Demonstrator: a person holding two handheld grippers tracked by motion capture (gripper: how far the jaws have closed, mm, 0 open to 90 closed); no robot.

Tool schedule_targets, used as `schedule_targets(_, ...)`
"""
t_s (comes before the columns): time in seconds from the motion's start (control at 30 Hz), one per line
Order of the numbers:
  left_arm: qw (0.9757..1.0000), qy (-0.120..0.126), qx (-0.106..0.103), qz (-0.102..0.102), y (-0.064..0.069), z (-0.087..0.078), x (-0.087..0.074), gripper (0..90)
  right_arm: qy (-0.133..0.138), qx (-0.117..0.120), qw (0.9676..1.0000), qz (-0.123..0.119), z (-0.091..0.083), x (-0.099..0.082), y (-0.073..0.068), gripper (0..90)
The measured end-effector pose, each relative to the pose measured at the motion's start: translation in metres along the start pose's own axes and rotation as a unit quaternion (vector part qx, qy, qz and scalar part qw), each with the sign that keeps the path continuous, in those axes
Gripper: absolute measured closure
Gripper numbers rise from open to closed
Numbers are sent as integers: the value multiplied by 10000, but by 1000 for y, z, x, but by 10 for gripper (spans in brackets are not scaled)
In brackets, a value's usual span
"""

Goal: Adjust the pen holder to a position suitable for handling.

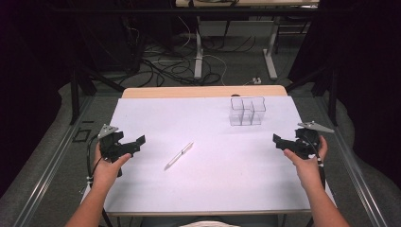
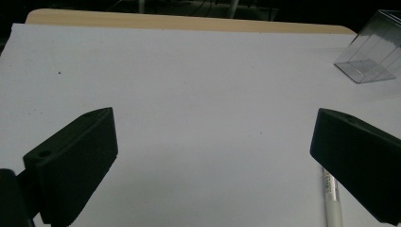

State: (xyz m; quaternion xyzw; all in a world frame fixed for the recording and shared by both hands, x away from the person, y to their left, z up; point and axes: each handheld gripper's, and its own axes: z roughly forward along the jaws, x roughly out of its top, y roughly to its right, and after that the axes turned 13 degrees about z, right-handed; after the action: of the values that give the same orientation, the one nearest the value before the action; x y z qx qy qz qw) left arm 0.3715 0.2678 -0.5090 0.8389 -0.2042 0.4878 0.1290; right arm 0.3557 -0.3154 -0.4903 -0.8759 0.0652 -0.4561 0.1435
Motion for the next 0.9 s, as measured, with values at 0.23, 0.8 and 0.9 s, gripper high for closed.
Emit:
schedule_targets(0.23, 9999, -27, 120, 104, 1, 0, 0, 15, -33, 31, 9998, -198, 4, 0, -5, 87)
schedule_targets(0.8, 9998, 19, 120, 153, 2, -2, -1, 3, 28, 384, 9987, -344, 15, 29, -20, 427)
schedule_targets(0.9, 9998, 2, 111, 142, 2, -2, -1, 3, 4, 380, 9984, -410, 20, 37, -23, 448)
